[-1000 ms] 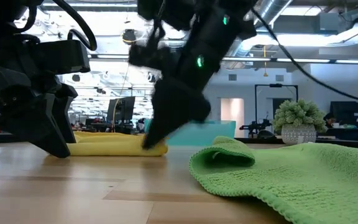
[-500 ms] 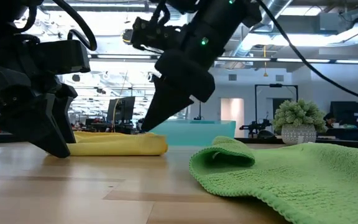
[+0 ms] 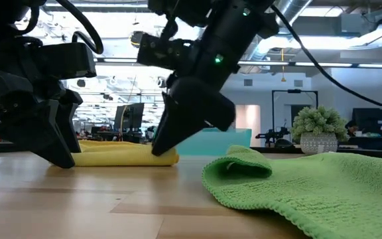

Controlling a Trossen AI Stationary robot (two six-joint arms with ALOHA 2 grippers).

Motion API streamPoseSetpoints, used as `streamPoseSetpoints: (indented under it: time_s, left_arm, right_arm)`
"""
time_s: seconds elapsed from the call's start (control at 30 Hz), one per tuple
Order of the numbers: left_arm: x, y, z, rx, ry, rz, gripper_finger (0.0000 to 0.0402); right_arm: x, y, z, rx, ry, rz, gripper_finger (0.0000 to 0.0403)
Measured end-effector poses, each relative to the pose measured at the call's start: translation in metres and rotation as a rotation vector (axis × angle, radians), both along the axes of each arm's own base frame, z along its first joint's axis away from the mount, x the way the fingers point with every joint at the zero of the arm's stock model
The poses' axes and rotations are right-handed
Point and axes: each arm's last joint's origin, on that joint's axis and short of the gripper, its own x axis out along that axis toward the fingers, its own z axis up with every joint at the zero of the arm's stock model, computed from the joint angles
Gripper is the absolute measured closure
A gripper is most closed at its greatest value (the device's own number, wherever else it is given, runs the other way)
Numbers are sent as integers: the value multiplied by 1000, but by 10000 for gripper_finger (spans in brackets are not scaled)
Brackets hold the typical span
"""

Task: Roll microfiber towels into tight, uniform cylinder then place into a basket
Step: Roll the yellow microfiber towel

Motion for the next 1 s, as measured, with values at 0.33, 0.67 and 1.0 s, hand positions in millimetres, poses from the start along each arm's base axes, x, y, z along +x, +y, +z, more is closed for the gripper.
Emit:
streamPoseSetpoints:
  time_s: [0.33, 0.67, 1.0]
  left_arm:
    - [0, 0, 0, 3, 2, -5, 245]
    - [-2, -14, 11, 131, 28, -106, 245]
    - [-13, -38, 35, 247, 85, -149, 245]
  right_arm:
    - [7, -17, -19, 49, 25, -107, 252]
    - [8, -18, -28, 84, 43, -127, 291]
    - [7, -17, -28, 124, 57, -126, 390]
